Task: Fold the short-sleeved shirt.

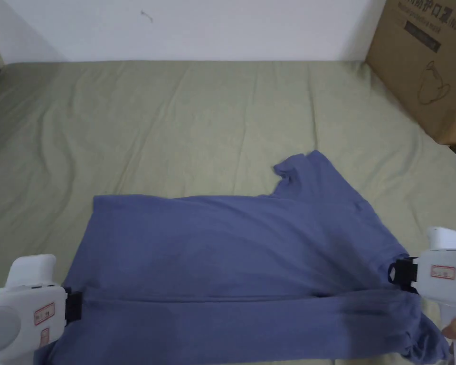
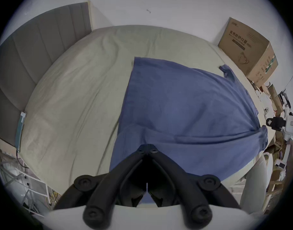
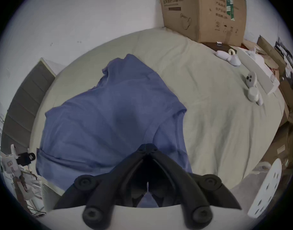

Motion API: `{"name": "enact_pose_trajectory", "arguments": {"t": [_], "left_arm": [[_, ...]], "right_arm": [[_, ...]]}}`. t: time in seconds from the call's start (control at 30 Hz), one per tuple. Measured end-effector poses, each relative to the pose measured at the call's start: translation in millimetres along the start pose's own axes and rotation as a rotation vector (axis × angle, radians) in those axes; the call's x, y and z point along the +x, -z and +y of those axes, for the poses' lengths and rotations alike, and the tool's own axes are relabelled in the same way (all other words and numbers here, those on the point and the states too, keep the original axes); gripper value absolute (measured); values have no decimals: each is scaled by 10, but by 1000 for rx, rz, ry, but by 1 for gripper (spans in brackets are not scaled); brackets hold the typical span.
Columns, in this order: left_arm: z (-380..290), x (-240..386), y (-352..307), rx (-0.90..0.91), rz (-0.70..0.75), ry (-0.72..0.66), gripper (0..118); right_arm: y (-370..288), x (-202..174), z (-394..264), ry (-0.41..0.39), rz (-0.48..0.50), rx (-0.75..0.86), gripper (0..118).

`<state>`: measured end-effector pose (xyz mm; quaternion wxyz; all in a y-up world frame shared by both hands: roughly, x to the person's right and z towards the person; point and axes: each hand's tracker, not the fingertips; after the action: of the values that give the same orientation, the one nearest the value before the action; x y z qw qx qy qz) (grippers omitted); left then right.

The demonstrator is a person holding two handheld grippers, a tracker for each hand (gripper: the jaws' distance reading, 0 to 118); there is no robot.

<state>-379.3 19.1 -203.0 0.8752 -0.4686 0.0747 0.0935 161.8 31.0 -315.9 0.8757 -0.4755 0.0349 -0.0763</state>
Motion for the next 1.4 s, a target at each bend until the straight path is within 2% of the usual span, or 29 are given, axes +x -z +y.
{"name": "enact_pose_trajectory", "arguments": {"t": [0.13, 0.2, 0.23, 0.27, 0.3, 0.33, 0.43, 0.57, 0.6, 0.63, 0.67, 0.7, 0.73, 0.77, 0.8, 0.83, 0.9, 1.13, 1.17, 1.2, 1.27, 1.3, 1.4], "left_arm": [[214, 77, 85, 6, -6, 2, 0], [305, 107, 164, -2, 9, 20, 0], [344, 113, 212, -4, 12, 28, 0], [383, 149, 239, -8, 11, 30, 0], [413, 155, 282, -17, 4, 27, 0], [427, 145, 334, -20, -7, 26, 0], [480, 154, 501, -59, 1, -3, 0], [480, 171, 584, -78, -3, -10, 0], [474, 162, 598, -83, -8, -12, 0], [463, 158, 608, -90, -12, -15, 0], [472, 169, 617, -94, -10, -14, 0], [469, 168, 625, -100, -8, -10, 0], [461, 164, 626, -105, -4, -4, 0], [450, 160, 626, -109, -5, -2, 0], [462, 166, 624, -110, -3, 0, 0], [463, 160, 619, -109, -2, -1, 0], [466, 134, 598, -108, -2, -7, 0], [788, 13, 616, -58, -8, -22, 2], [872, 4, 639, -54, -7, -19, 19], [1001, -12, 682, -44, -11, -17, 46], [1262, -66, 819, -43, -35, 3, 106], [1404, -106, 920, -35, -43, -2, 112], [1840, -205, 1149, -8, -72, -90, 108]], "right_arm": [[309, -46, 543, 9, 41, 24, 0], [514, -70, 890, -29, 38, 36, 1], [670, -86, 1086, -62, 42, -6, 15], [806, -107, 1242, -80, 39, -40, 49], [947, -117, 1388, -96, 30, -43, 78], [1087, -124, 1515, -119, 24, -58, 91], [1388, -124, 1793, -131, -30, -56, 91], [1681, -41, 1899, -96, -7, -119, 88], [1755, -18, 1897, -102, -9, -126, 77], [1811, -3, 1880, -106, -17, -138, 54], [1854, 6, 1862, -109, -21, -162, 40], [1870, -6, 1825, -105, -32, -171, 38], [1819, -24, 1787, -144, -74, -123, 38], [1790, -21, 1781, -139, -46, -121, 24], [1769, -8, 1791, -123, -31, -116, 4], [1738, -10, 1791, -90, 7, -109, 2], [1733, -12, 1797, -87, -9, -111, 2], [1584, -49, 1827, -126, -9, -87, 1], [1580, -47, 1834, -129, -8, -87, 1], [1578, -44, 1839, -131, -9, -84, 2], [1566, -45, 1848, -127, -5, -83, 2], [1566, -45, 1847, -128, -6, -81, 2], [1560, -47, 1843, -136, -7, -81, 2]]}}
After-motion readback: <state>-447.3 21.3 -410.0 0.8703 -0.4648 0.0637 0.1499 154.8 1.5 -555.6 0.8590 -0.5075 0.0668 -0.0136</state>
